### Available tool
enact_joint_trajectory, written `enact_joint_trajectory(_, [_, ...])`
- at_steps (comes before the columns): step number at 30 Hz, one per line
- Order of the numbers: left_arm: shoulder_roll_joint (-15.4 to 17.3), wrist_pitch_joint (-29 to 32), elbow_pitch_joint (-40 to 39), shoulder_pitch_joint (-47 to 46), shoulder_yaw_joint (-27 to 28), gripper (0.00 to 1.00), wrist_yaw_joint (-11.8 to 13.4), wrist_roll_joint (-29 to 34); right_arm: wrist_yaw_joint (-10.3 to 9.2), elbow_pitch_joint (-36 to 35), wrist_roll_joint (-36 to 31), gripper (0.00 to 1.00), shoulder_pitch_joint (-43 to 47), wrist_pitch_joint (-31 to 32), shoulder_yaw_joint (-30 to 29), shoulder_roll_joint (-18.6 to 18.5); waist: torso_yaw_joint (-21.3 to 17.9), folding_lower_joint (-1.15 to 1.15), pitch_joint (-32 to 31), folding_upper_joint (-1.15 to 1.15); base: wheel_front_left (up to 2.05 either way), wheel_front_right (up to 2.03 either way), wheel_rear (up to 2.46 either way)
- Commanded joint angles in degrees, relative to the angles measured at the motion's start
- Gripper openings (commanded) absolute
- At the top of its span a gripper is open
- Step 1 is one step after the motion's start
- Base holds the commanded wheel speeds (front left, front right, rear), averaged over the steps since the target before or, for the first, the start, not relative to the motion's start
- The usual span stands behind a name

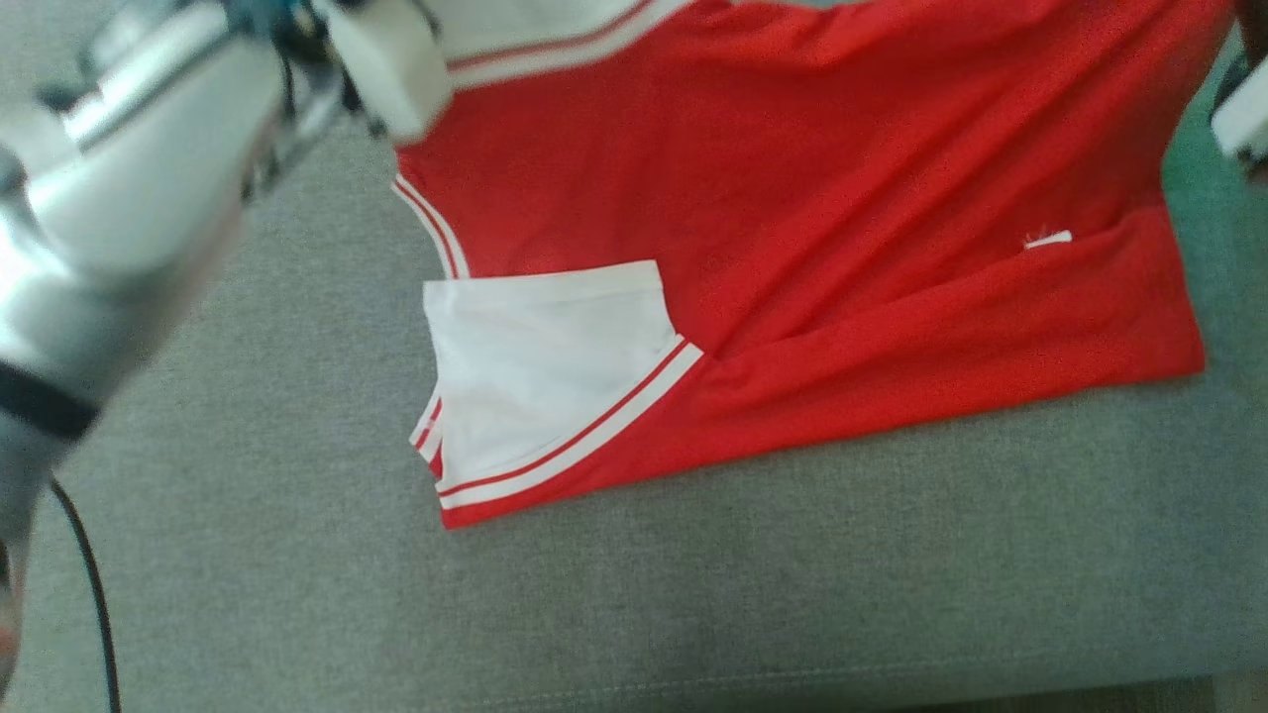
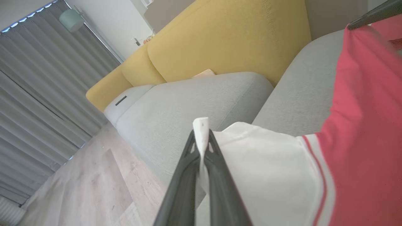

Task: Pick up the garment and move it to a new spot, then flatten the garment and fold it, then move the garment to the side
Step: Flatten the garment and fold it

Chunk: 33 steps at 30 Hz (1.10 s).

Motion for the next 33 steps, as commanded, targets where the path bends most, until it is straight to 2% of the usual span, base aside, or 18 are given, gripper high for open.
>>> enact_joint_trajectory(1, [2.8,-0.25,-1.66,-0.02,2.92,0.0,0.39,-0.38,0.39,-1.85,0.64,0.0,1.99,-0.84,0.48,-1.5,0.47,0.0,-0.78,0.0,0.0,0.0,0.0])
enact_joint_trajectory(9, [6.47,-0.26,-9.03,11.4,4.84,0.0,1.11,-3.93,0.39,-5.0,4.01,0.0,10.46,-2.72,0.89,-4.19,2.46,0.0,-3.91,0.0,0.0,0.0,0.0])
enact_joint_trajectory(19, [12.04,-0.27,-24.32,24.88,4.52,0.0,5.92,-7.48,0.39,-7.35,5.81,0.0,19.49,-2.08,-1.14,-6.92,3.54,0.0,-6.25,0.0,0.0,0.0,0.0])
enact_joint_trajectory(25, [13.03,0.48,-27.97,30.58,2.74,0.0,8.18,-8.62,0.39,-8.15,5.8,0.0,23.71,-1.3,-2.74,-6.97,3.99,0.0,-6.6,0.0,0.0,0.0,0.0])
enact_joint_trajectory(30, [12.44,0.49,-28.7,34.59,1.43,0.0,9.32,-10.03,0.39,-8.34,4.14,0.0,26.15,-0.66,-3.6,-6.39,4.23,0.0,-6.52,0.0,0.0,0.0,0.0])
enact_joint_trajectory(31, [12.2,0.48,-28.43,35.11,1.13,0.0,9.48,-10.08,0.39,-8.44,4.03,0.08,26.44,-0.46,-3.76,-5.97,4.25,0.0,-6.47,0.0,0.0,0.0,0.0])
enact_joint_trajectory(32, [11.83,0.47,-28.0,35.67,0.97,0.0,9.65,-10.39,0.39,-8.52,3.89,0.5,26.63,-0.42,-4.01,-5.56,4.27,0.0,-6.45,0.0,0.0,0.0,0.0])
enact_joint_trajectory(33, [11.41,0.44,-27.44,36.15,0.83,0.2,9.81,-10.63,0.39,-8.58,3.73,0.9,26.78,-0.48,-4.28,-5.15,4.27,0.0,-6.46,0.0,0.0,0.0,0.0])
